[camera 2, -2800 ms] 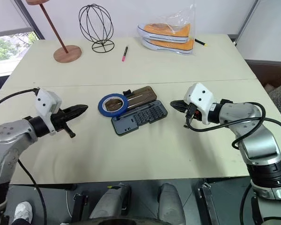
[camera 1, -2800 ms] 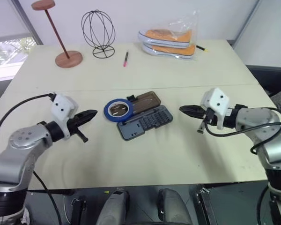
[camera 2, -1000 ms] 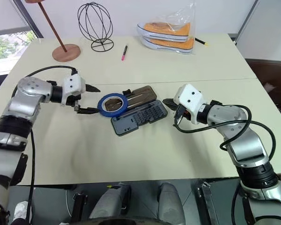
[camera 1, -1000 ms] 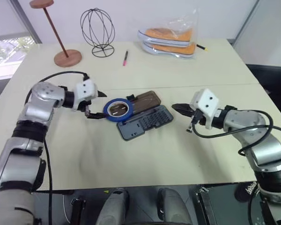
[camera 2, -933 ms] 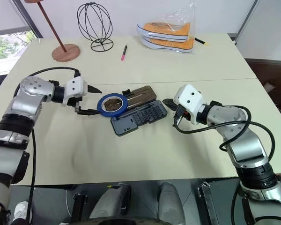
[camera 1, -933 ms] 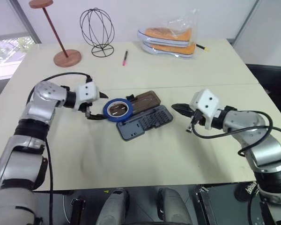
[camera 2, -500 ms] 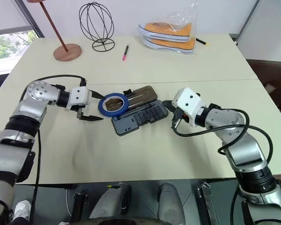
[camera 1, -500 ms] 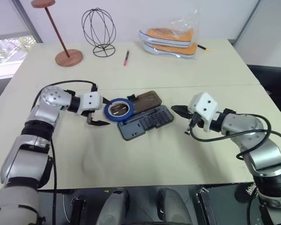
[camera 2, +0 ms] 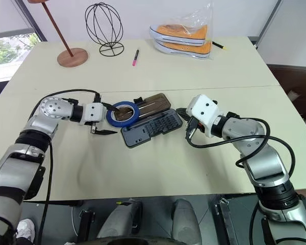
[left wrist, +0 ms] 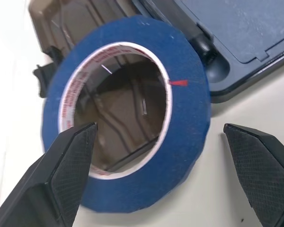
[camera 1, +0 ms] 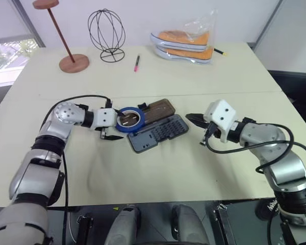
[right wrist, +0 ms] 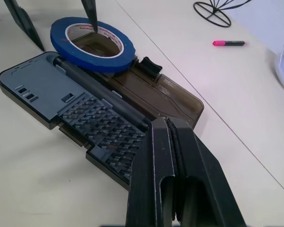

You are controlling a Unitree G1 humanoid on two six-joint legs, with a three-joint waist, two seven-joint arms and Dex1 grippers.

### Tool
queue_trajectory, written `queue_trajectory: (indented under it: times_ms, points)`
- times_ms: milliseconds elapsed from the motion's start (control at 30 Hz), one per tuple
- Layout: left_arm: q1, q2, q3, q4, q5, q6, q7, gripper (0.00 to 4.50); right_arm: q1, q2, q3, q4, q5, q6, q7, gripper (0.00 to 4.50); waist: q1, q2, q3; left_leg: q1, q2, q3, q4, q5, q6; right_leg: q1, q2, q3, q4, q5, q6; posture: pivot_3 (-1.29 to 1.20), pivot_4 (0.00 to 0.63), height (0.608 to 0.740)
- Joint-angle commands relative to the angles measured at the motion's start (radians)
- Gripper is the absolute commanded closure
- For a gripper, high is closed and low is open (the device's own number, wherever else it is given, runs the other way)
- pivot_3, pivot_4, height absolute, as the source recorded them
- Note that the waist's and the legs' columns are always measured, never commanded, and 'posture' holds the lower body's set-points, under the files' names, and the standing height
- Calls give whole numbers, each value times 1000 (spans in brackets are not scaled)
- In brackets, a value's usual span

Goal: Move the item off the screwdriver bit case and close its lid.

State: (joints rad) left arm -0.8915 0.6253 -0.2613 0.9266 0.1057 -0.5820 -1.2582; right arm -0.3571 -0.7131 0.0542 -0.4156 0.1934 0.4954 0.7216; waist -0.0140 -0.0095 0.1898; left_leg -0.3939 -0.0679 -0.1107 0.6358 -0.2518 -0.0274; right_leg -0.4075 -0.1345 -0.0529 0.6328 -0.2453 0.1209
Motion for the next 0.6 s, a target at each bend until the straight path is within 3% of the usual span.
queue_trajectory:
  times_ms: [33, 200, 600]
  points:
    - [3, 2, 5, 7, 11, -37, 20, 1396, -17, 5, -6, -30, -3, -5, -6, 4500, -1, 0, 0, 0, 0, 0, 0, 0, 0, 0, 0, 0, 0, 0, 0, 0, 150, 740]
    - [12, -5, 1, 29, 29, -68, 43, 3956, -17, 4, -3, -33, -7, -3, -4, 4500, -1, 0, 0, 0, 0, 0, 1, 0, 0, 0, 0, 0, 1, 0, 0, 0, 150, 740]
    - [47, 26, 83, -60, -40, -36, 110, 4060, -3, 6, 3, -47, -8, 5, -3, 4500, -1, 0, 0, 0, 0, 0, 3, 0, 0, 0, 0, 0, 2, 0, 0, 0, 150, 740]
